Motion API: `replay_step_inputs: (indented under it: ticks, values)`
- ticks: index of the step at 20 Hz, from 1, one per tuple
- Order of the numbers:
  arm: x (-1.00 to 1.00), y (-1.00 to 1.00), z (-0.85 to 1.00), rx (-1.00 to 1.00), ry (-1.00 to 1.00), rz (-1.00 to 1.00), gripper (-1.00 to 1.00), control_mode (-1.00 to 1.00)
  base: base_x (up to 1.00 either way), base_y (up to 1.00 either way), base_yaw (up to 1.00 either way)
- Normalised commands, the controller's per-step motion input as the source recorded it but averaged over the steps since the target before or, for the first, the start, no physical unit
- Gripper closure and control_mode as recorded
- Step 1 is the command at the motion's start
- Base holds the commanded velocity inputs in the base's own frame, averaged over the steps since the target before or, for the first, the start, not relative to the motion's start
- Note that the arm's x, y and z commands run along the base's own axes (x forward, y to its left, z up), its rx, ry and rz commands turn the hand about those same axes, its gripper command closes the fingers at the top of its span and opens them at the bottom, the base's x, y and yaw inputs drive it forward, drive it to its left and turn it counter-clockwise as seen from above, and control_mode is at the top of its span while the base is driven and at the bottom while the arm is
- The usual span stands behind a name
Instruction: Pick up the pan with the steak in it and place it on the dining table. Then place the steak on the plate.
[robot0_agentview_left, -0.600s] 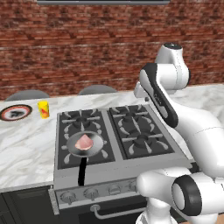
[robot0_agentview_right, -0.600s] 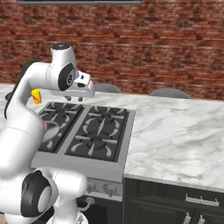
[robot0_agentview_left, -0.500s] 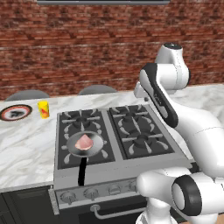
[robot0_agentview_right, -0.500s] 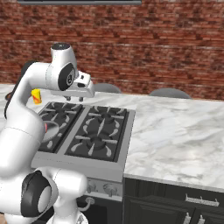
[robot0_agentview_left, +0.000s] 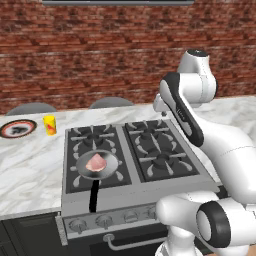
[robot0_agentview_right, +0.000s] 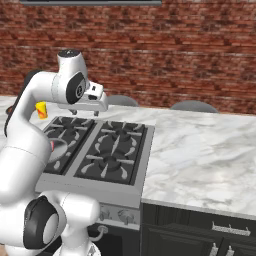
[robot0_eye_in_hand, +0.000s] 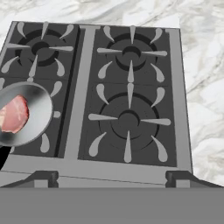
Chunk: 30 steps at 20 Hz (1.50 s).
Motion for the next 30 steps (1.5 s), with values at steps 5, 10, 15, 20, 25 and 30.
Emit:
replay_step_inputs:
  ticks: [5, 10, 15, 20, 25, 30]
  values:
    - [0.0, 0.0, 0.0, 0.0, 0.0, 0.0, -1.0, -1.0, 0.0, 0.0, 0.0]
    - [0.0, -0.01, 0.0, 0.0, 0.01, 0.0, -1.0, -1.0, 0.0, 0.0, 0.0]
    - [-0.03, 0.02, -0.01, 0.0, 0.0, 0.0, -1.0, -1.0, 0.0, 0.0, 0.0]
    - [-0.19, 0.22, -0.04, 0.0, 0.0, 0.0, -1.0, -1.0, 0.0, 0.0, 0.0]
    - [-0.23, 0.32, -0.1, 0.0, 0.0, 0.0, -1.0, -1.0, 0.0, 0.0, 0.0]
    - [-0.32, 0.33, -0.15, 0.0, 0.0, 0.0, -1.0, -1.0, 0.0, 0.0, 0.0]
